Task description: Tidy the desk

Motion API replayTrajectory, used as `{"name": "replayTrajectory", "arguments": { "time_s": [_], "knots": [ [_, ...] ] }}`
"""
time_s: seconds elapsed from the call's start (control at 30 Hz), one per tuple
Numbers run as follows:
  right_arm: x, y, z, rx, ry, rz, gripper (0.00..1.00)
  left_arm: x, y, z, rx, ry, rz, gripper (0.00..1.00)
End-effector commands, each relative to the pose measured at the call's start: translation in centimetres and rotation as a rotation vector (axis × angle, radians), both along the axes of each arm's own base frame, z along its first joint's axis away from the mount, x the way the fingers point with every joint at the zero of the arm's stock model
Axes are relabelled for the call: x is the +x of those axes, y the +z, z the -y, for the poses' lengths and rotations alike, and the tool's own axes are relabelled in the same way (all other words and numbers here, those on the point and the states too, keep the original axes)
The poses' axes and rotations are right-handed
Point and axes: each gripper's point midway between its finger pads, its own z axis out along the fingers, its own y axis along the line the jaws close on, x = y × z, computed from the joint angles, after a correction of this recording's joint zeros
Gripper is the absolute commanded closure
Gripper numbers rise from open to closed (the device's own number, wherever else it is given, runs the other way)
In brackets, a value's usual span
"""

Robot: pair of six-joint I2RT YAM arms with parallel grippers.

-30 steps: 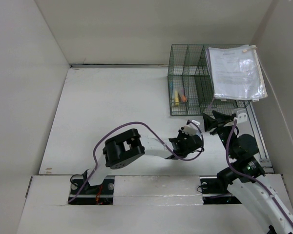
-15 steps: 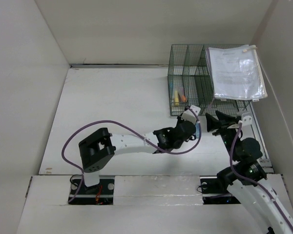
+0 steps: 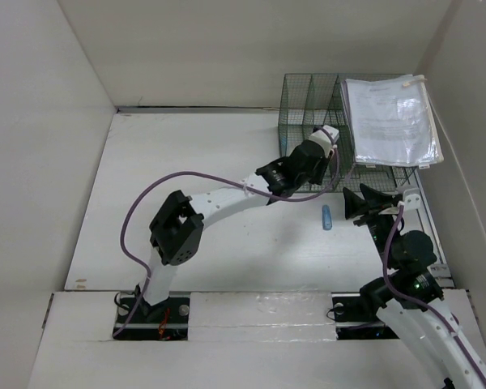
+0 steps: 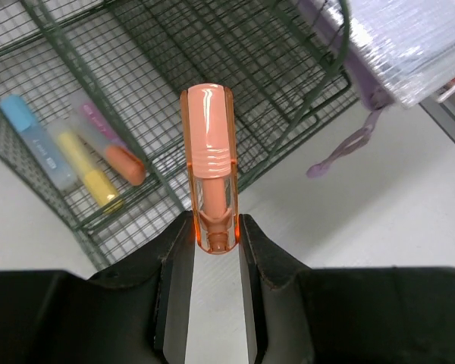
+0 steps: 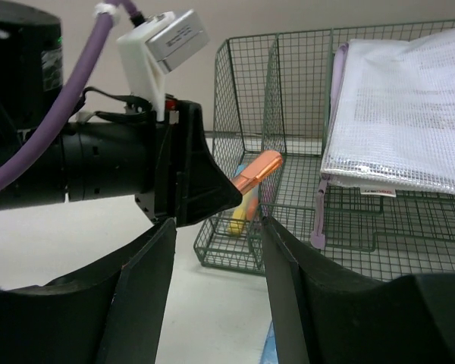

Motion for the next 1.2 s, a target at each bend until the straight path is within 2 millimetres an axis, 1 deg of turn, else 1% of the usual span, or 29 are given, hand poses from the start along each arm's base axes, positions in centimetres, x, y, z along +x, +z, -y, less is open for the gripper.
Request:
{"name": "replayTrajectory", "arguments": {
  "time_s": [0.0,0.03,0.07,0.1,0.13,0.17,0.2,0.23,0.27,0.3,0.33,0.37,0.4,0.47,0.5,0.53,0.6,0.63,0.73,0.77,0.8,0.83,0.87,0.97,1.0,1.1,1.13,1.17],
  "knots": [
    [0.1,0.7,0.3,0.011,-0.017,0.017,0.45,-0.1,1.1,0.8,0.025,-0.061,-0.046,0.79],
    [0.1,0.5,0.3,0.007,-0.016,0.013,0.45,-0.6,0.1,1.0,0.046,-0.084,-0.076,0.79],
    [0.1,0.6,0.3,0.01,-0.015,0.014,0.45,-0.3,0.0,0.8,0.051,-0.084,-0.088,0.79],
    [0.1,0.7,0.3,0.011,-0.014,0.017,0.45,-0.3,0.6,1.0,0.042,-0.092,-0.088,0.79],
    [0.2,0.6,0.2,0.012,-0.013,0.014,0.45,-0.8,0.6,1.2,0.05,-0.115,-0.108,0.78],
    [0.2,0.5,0.2,0.011,-0.012,0.012,0.45,-0.4,-0.4,0.9,0.07,-0.114,-0.132,0.78],
    [0.2,0.5,0.1,0.008,-0.01,0.01,0.45,-0.3,0.6,1.4,0.055,-0.124,-0.13,0.79],
    [0.2,0.5,0.1,0.007,-0.011,0.012,0.45,-0.2,-0.7,1.1,0.085,-0.134,-0.17,0.78],
    [0.3,0.5,0.1,0.009,-0.01,0.012,0.45,-0.2,-1.1,1.2,0.098,-0.136,-0.185,0.79],
    [0.3,0.5,0.1,0.006,-0.009,0.009,0.45,0.5,-0.6,0.7,0.102,-0.122,-0.19,0.79],
    [0.3,0.5,0.1,0.008,-0.009,0.01,0.45,0.1,-1.2,1.2,0.104,-0.149,-0.209,0.79],
    [0.2,0.5,0.1,0.009,-0.01,0.01,0.45,0.6,-1.4,0.8,0.11,-0.142,-0.216,0.79],
    [0.2,0.5,0.1,0.01,-0.01,0.011,0.45,0.7,-1.0,0.9,0.11,-0.144,-0.21,0.79],
    [0.2,0.6,0.1,0.012,-0.01,0.014,0.45,0.7,-1.5,0.8,0.131,-0.143,-0.22,0.79],
    [0.2,0.6,0.1,0.013,-0.01,0.014,0.45,0.8,-1.0,0.8,0.138,-0.142,-0.215,0.78],
    [0.2,0.6,0.1,0.011,-0.007,0.014,0.45,1.1,-1.9,0.8,0.158,-0.136,-0.224,0.78],
    [0.2,0.6,0.1,0.012,-0.007,0.014,0.45,1.1,-1.8,1.1,0.165,-0.142,-0.233,0.78],
    [0.2,0.6,0.1,0.013,-0.007,0.015,0.45,1.0,-2.5,1.3,0.174,-0.152,-0.244,0.78],
    [0.2,0.6,0.1,0.013,-0.008,0.014,0.45,0.9,-3.1,1.6,0.179,-0.165,-0.256,0.78],
    [0.2,0.5,0.1,0.011,-0.009,0.013,0.45,1.3,-3.3,1.3,0.177,-0.159,-0.262,0.78],
    [0.2,0.6,0.1,0.012,-0.01,0.014,0.45,1.2,-3.6,1.4,0.179,-0.164,-0.27,0.78],
    [0.3,0.5,0.1,0.01,-0.009,0.011,0.45,1.0,-3.7,1.6,0.175,-0.178,-0.278,0.78],
    [0.2,0.6,0.1,0.012,-0.007,0.016,0.45,1.4,-3.8,1.3,0.174,-0.169,-0.282,0.78],
    [0.2,0.5,0.1,0.013,-0.01,0.014,0.45,1.2,-4.2,1.4,0.173,-0.177,-0.298,0.78],
    [0.3,0.4,0.0,0.01,-0.004,0.01,0.45,1.6,-4.2,1.1,0.168,-0.169,-0.298,0.77],
    [0.3,0.5,0.0,0.011,-0.007,0.014,0.45,1.6,-4.2,1.4,0.157,-0.174,-0.302,0.77],
    [0.3,0.5,0.0,0.01,-0.004,0.011,0.45,2.0,-4.3,1.3,0.15,-0.173,-0.308,0.76],
    [0.3,0.5,-0.1,0.01,-0.002,0.012,0.45,2.0,-4.4,1.4,0.145,-0.176,-0.311,0.76]
  ]
}}
